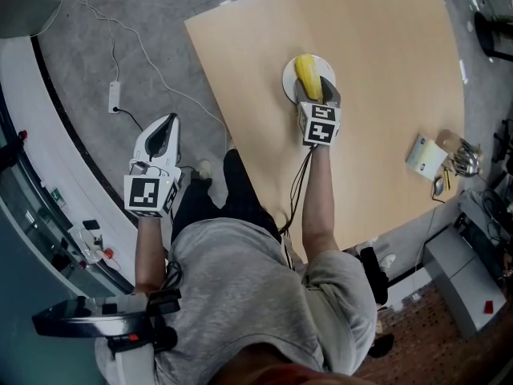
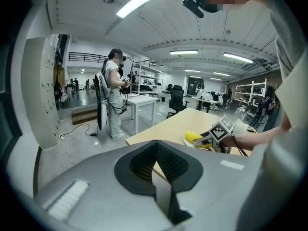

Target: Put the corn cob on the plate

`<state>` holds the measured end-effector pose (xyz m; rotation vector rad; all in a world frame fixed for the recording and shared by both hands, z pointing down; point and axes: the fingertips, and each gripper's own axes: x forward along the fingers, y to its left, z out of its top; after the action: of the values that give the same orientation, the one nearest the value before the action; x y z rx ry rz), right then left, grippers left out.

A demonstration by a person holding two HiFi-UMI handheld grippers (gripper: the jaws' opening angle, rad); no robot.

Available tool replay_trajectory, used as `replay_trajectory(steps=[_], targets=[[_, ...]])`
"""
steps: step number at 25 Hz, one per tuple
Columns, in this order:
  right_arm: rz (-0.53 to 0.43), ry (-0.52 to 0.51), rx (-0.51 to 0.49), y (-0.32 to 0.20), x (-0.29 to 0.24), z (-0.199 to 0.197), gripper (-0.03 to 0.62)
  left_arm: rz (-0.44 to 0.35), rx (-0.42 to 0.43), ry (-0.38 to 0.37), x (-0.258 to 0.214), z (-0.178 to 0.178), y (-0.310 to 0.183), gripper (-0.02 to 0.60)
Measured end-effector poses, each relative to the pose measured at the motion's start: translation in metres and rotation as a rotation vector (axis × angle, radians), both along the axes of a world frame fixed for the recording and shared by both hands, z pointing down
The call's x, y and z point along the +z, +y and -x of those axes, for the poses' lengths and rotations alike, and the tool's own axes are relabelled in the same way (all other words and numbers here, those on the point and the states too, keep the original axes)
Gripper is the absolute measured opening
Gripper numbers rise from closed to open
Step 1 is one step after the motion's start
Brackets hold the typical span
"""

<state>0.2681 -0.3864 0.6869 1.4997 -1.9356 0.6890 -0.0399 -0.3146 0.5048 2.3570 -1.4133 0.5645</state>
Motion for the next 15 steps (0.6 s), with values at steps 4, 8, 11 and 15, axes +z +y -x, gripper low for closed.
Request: replay_trajectory(steps=[4,8,11,15], targets=[[0.006,0.005,0.014,-0.001,-0.002,-0.001,0.264,-0.007,0.002,0.004,-0.004,0.0,0.001,0.02],[0.005,-0.005,0.025,-0.002,-0.004,-0.002,0.283,-0.011,-0.004,0.007,-0.006,0.004,0.003,0.02],[0.007,-0.004,0.03,-0.002,-0.004,-0.002,0.293,-0.016,-0.003,0.008,-0.007,0.006,0.005,0.02],[-0.001,-0.009,0.045,0.001,-0.009,-0.004,0.304,-0.028,0.002,0.01,-0.012,0.008,0.009,0.02]])
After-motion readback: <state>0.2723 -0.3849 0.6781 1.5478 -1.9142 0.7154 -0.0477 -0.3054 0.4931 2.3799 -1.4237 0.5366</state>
